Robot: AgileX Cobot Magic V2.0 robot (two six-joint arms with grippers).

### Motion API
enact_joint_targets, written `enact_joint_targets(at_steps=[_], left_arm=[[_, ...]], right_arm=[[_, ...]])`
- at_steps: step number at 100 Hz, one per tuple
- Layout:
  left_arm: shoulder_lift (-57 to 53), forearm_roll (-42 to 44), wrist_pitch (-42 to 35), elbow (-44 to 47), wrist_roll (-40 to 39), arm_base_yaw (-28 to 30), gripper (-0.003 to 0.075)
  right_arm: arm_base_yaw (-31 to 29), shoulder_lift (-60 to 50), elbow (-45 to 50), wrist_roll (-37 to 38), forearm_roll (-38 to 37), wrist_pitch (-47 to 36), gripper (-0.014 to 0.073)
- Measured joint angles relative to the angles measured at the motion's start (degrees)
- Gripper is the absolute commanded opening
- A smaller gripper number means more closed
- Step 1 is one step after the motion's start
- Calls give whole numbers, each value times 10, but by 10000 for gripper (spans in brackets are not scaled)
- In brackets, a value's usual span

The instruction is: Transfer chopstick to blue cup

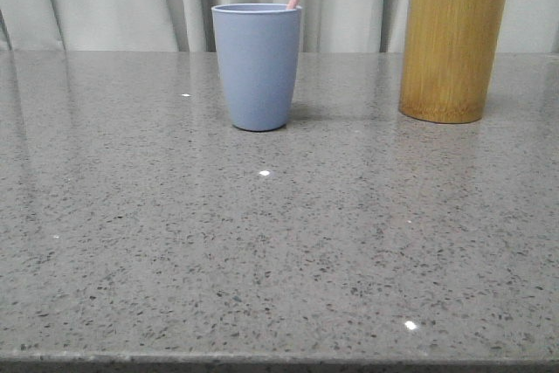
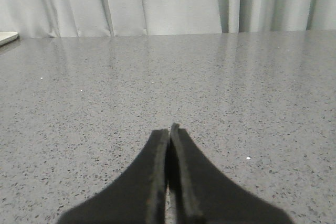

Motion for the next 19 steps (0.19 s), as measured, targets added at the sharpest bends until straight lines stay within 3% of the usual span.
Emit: enact_joint_targets(at_steps=[19], left_arm=[[0,0,0,0,0,0,-19]], right_arm=[[0,0,0,0,0,0,-68]])
